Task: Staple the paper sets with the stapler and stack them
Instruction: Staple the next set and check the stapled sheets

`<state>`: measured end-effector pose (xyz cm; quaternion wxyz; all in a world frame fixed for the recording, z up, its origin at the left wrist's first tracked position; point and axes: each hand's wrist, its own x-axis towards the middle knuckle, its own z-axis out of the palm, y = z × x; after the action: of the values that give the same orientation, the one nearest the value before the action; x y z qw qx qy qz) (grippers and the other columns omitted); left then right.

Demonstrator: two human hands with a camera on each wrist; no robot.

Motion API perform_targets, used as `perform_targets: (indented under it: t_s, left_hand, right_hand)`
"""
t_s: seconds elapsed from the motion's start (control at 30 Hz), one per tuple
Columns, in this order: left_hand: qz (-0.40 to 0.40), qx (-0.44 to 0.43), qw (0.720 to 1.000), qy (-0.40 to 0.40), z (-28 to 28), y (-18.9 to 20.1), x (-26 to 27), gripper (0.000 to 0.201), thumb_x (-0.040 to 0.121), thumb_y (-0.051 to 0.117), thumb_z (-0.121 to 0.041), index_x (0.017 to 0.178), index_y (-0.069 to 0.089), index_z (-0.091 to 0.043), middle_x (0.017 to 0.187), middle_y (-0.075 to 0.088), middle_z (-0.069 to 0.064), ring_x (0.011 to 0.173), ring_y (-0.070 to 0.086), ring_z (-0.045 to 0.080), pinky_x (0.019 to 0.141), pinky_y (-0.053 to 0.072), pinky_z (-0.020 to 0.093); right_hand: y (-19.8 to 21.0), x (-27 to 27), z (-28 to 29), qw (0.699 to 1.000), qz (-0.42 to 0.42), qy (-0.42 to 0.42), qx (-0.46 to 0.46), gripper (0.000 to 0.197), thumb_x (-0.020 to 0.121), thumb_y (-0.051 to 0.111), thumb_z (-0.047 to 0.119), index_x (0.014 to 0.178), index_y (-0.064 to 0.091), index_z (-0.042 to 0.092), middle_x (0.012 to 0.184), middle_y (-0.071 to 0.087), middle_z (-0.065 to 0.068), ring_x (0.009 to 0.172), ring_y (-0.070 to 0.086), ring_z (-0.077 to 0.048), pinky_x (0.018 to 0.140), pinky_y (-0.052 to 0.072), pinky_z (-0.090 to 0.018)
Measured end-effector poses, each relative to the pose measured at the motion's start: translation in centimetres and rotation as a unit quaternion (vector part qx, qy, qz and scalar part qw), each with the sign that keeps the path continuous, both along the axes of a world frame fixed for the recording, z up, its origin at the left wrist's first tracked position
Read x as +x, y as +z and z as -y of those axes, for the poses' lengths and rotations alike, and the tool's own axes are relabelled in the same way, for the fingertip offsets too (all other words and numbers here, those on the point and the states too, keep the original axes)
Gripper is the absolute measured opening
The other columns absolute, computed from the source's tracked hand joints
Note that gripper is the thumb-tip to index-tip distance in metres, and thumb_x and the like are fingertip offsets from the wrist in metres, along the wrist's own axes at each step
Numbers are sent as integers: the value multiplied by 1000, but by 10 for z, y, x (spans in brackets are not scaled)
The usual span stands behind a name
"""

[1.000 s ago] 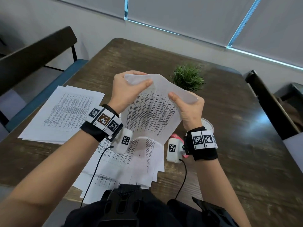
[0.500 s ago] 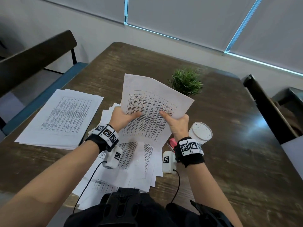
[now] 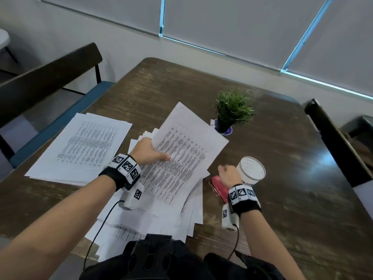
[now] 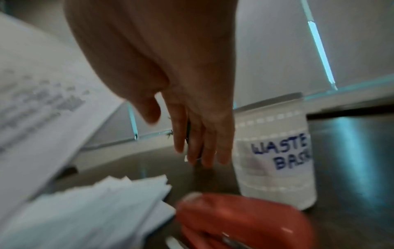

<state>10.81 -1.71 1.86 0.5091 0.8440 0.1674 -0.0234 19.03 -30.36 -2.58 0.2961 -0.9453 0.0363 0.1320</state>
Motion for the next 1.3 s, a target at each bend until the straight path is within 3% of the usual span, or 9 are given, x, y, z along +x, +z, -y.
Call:
perform_targets:
  t_s: [0.17,0.37,0.47,0.57,0.67,0.77,1.13,1.2,1.3]
  left_hand:
    - [-80,59,994,-50,6,-14,-12,38,65,90,-26,94,71,-12,87,73,3,77,71,17,71,58,31]
    - [-141,107,979,-98,9,-21,-15,26,65,89,-25,76,67,-16,80,70,1,77,69,19,76,58,34]
    - [-144,115,978,-97,7,-22,-15,27,64,90,-26,77,68,-15,81,72,2,77,70,19,78,58,36]
    - [-145,116,977,-108,9,-20,-15,27,64,90,-26,72,66,-17,77,70,0,76,69,18,75,56,32]
    - [-141,119,974,-131,17,-18,-13,28,63,90,-28,78,71,-14,82,73,1,77,69,18,78,57,33]
    - [-122,112,975,-150,25,-13,-10,25,64,90,-25,75,71,-15,77,72,-1,70,67,14,69,55,30]
    - [-85,73,982,-152,29,2,-5,37,62,91,-26,89,74,-6,85,75,4,78,72,19,81,59,41]
    - [-82,74,982,-154,30,1,-5,37,62,91,-26,89,75,-8,85,75,2,79,72,17,81,59,40]
    - [-74,77,981,-162,35,0,-5,38,62,91,-27,91,75,-9,87,75,2,80,72,17,82,58,40]
  right_hand:
    - [-42,-14,13,977,-9,74,-201,46,87,63,42,115,55,7,115,62,-15,107,61,-33,85,49,-37]
    - [-42,-17,12,970,16,59,-233,33,97,47,25,123,54,5,125,55,-17,117,52,-33,88,38,-33]
    - [-10,-23,5,989,84,-61,-108,38,96,49,13,129,43,-5,129,43,-29,115,48,-43,89,39,-39]
    - [42,-28,-4,976,184,-96,61,32,100,46,21,124,41,0,115,56,-23,97,55,-37,79,39,-38]
    - [79,-29,-23,920,280,-104,253,31,92,60,28,117,47,16,95,62,1,81,59,-18,70,45,-29]
    - [93,-26,-40,852,328,-156,377,30,83,72,24,107,55,19,93,64,2,74,59,-2,66,46,-16]
    - [82,-30,-63,826,300,-136,458,22,94,62,29,107,44,33,85,56,15,66,55,12,69,43,-11]
    - [85,-32,-68,822,289,-139,471,35,94,62,33,124,45,26,90,63,7,73,59,10,71,42,-9]
    - [92,-34,-74,818,278,-125,487,28,92,61,39,116,49,31,95,68,-4,80,65,-2,74,46,-14]
